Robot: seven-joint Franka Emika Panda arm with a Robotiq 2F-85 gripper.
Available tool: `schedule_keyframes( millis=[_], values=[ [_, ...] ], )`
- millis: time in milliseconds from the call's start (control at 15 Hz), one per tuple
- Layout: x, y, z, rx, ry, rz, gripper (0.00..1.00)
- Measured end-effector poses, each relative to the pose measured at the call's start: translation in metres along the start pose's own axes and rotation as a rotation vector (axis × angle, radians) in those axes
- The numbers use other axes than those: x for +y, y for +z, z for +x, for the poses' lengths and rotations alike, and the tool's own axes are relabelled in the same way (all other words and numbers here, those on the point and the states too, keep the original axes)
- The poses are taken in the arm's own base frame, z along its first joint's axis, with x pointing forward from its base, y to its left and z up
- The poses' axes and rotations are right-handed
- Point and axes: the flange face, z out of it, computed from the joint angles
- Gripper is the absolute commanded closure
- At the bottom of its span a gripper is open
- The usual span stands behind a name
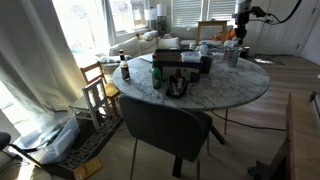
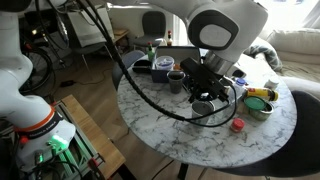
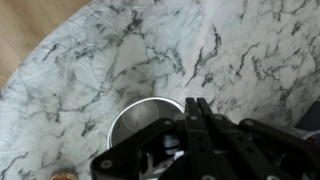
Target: Use the clear measuring cup to scoop some contents from the silver cup on the left and place them in the silver cup on the right.
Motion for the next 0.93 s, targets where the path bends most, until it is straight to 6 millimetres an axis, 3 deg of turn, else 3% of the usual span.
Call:
schedule_keyframes(
  millis=[400, 933],
  values=[
    [0.014, 0.005, -0.015, -0.01, -0.041, 0.108, 0.99],
    [0.048, 0.007, -0.042, 0.048, -0.04, 0.237, 0.99]
  ],
)
